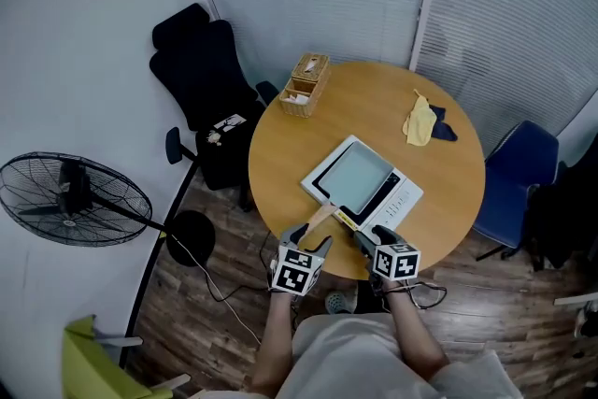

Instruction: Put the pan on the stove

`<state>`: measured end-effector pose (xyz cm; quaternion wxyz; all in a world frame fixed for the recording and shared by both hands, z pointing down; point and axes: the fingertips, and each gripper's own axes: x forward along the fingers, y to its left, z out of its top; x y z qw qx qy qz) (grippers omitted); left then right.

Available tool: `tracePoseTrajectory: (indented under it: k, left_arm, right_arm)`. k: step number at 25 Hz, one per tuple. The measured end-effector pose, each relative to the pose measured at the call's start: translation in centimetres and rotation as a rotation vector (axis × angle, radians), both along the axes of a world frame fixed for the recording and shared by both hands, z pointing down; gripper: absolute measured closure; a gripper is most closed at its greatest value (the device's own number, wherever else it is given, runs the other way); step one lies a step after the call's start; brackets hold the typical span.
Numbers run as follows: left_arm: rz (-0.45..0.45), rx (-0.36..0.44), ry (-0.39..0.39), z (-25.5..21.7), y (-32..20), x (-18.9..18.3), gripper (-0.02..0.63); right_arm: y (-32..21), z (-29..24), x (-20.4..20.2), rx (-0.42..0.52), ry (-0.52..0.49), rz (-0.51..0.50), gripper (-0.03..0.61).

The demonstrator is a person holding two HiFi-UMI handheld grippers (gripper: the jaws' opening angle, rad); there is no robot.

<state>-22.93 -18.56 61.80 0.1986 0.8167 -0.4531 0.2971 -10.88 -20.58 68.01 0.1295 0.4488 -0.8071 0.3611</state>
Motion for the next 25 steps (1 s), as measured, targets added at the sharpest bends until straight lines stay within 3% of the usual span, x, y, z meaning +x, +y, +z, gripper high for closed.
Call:
tracePoseTrajectory:
  k: [7,14,21,25]
  left_arm:
    - [-0.113,0.001,0.08,0.5,1.0,2.3,0.344]
    - [-0.099,0.045,0.071,1.2,1.7,4.1,0.349]
    - [-0.104,0.044,0.087,1.7,1.7,4.5,0.436]
    - [-0.131,0.006,0.044,2.6,2.2,3.9,0.483]
  right_arm:
    - [0.9,-1.7,1.4,0.065,0.042,0.037,0.31]
    - [0.9,-1.9,2.2,0.091,0.096,0.041,0.31]
    - [1.0,-2.0,2.9,0.098,0.09,0.072,0.341]
    - [1.7,-1.7,3.5,0.093,0.096,0.085,0.378]
